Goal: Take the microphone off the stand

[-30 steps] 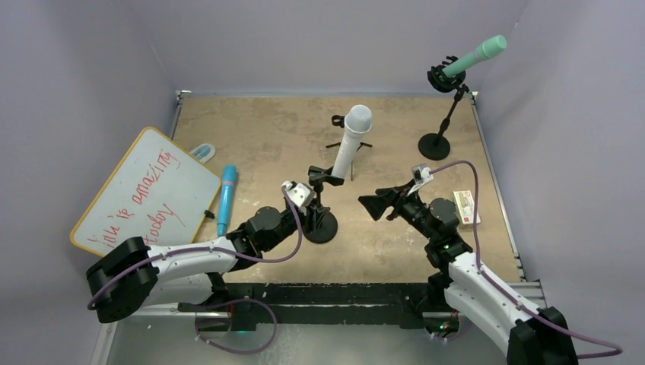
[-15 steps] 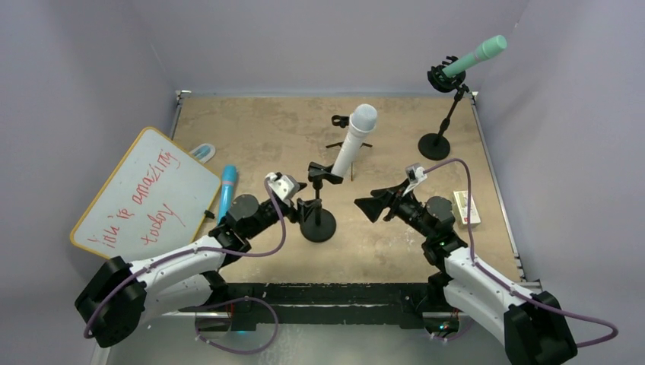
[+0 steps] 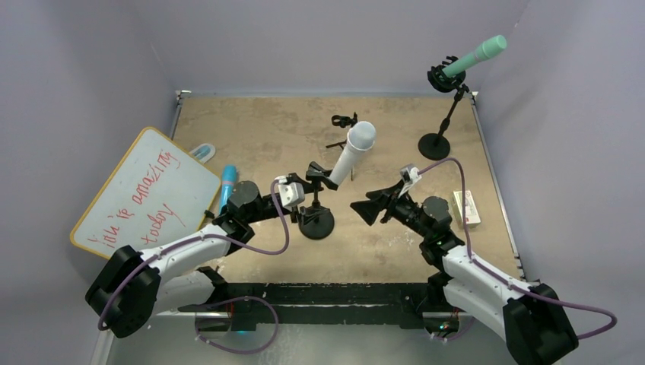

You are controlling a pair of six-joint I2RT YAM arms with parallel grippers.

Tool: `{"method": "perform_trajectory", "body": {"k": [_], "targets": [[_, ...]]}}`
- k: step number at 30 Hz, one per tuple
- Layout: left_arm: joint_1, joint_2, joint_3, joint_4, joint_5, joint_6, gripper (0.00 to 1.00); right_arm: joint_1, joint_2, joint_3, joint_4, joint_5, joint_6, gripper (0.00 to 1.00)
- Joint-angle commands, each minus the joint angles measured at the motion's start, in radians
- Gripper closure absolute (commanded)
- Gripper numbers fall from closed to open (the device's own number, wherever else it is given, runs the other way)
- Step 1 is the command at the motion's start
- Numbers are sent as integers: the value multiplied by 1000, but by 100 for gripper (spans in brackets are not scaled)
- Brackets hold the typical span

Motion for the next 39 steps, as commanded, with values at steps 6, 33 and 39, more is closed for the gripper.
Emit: {"method": "perform_trajectory", "body": {"k": [6,33,39], "targets": [[15,-24,55,71,83,7,46,35,41,13,60,-3,-25,14],[-203,-79,-18,44,-516,-199,100,162,144,67,133,116,-26,15],[-307,-100,-84,136,-702,-243,100,167,154,77,127,132,-21,16]]}}
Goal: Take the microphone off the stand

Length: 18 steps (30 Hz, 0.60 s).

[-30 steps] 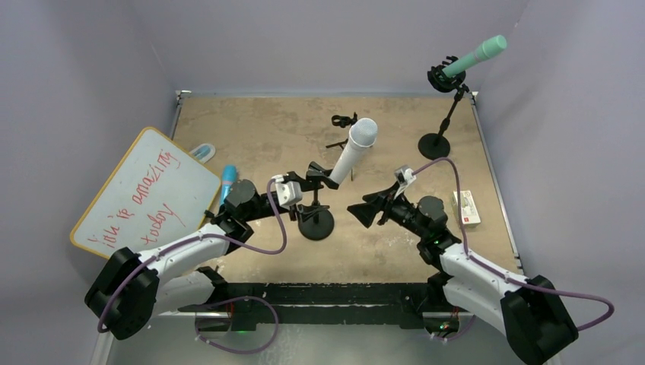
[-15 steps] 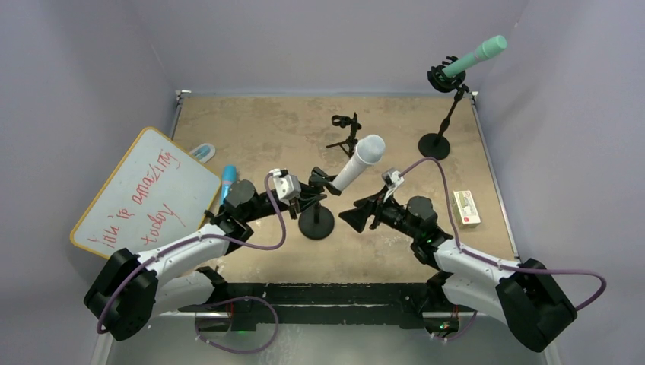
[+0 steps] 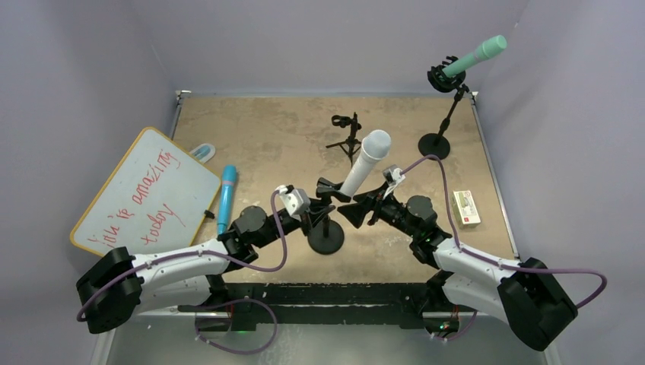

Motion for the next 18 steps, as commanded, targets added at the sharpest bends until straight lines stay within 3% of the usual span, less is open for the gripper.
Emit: {"method": "perform_trajectory", "body": {"k": [1,2,7,12,18], "targets": [[-19,-25,-49,95,-182,-50,100,8,2,39,52,36,-7,16],[-21,-25,-48,85,-179,-43,99,8,0,36,52,36,-6,16],[-21,-27,3,-32,-109,36,73,13,-3,38,40,17,-28,16],[-21,-54,2,-48,-34,134,53,19,-17,39,16,21,-42,16],[-15,-51,9,-33,14,218,44,19,-32,26,16,31,-34,16]]}}
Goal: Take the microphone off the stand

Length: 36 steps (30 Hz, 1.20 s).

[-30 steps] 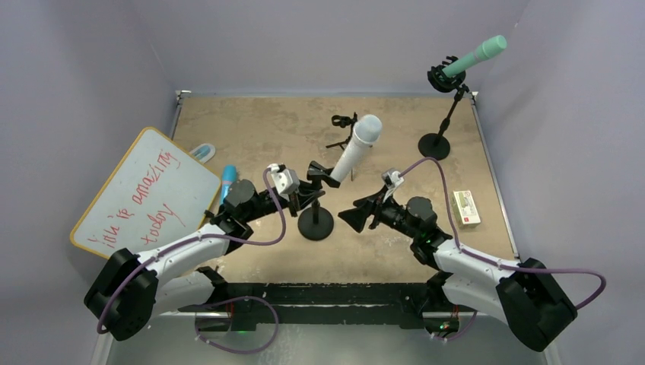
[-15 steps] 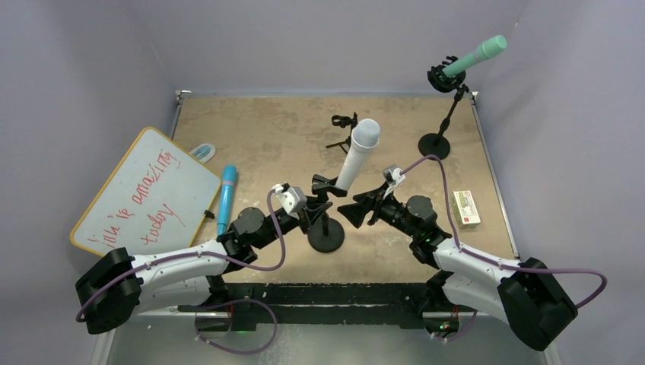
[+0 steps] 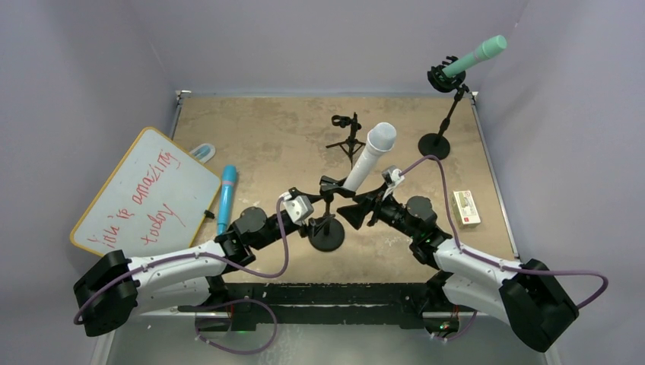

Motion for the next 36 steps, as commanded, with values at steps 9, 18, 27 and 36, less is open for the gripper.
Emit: {"method": "perform_trajectory", "body": {"k": [9,18,27,36], "targets": [[142,29,66,134,285,3,44,30,-54,18,24,-15,-55,15],[183,84,126,96,449,-32,47,195,13,36,42,184,-196,15],[183,102,120,64,457,-61,51,227,46,6,127,226,-180,16],[183,112,127,81,392,-69,93,238,30,-12,149,250,-223,16]]}}
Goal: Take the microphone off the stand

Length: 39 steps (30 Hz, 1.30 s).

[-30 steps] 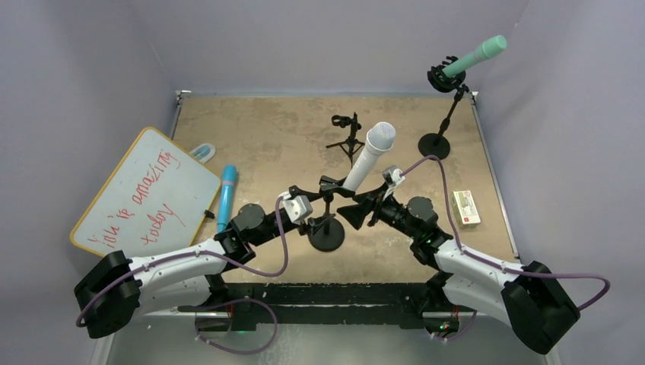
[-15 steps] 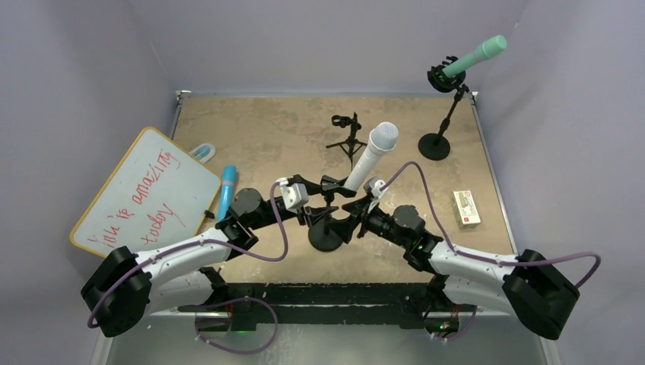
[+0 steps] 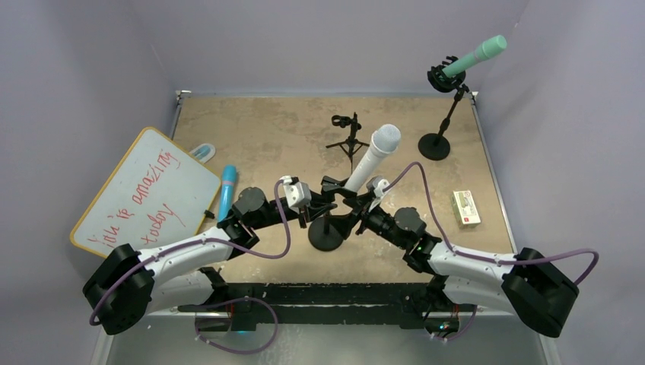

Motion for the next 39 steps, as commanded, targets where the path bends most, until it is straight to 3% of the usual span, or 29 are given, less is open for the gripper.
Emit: {"method": "perform_trajectory", "body": {"k": [1,16,23,29,32,35,39], "targets": [[4,4,34,35,-41,-23,98,9,-4,-11,66,30,-65,16],[2,-21,23,-27,-131,-83,100,16,66,-55,215,68,-153,17],[1,-17,27,-34,-127,-72,100,23,199,11,270,53,-208,18],[2,-6,41,-42,-124,-71,100,42,310,56,312,48,-266,26],[1,-3,39,-41,-128,-70,100,52,322,74,316,67,-274,37],[2,-5,41,-44,-138,-71,100,63,334,68,335,98,-283,59],[1,-8,41,-41,-176,-99,100,91,342,61,337,167,-278,82]]}}
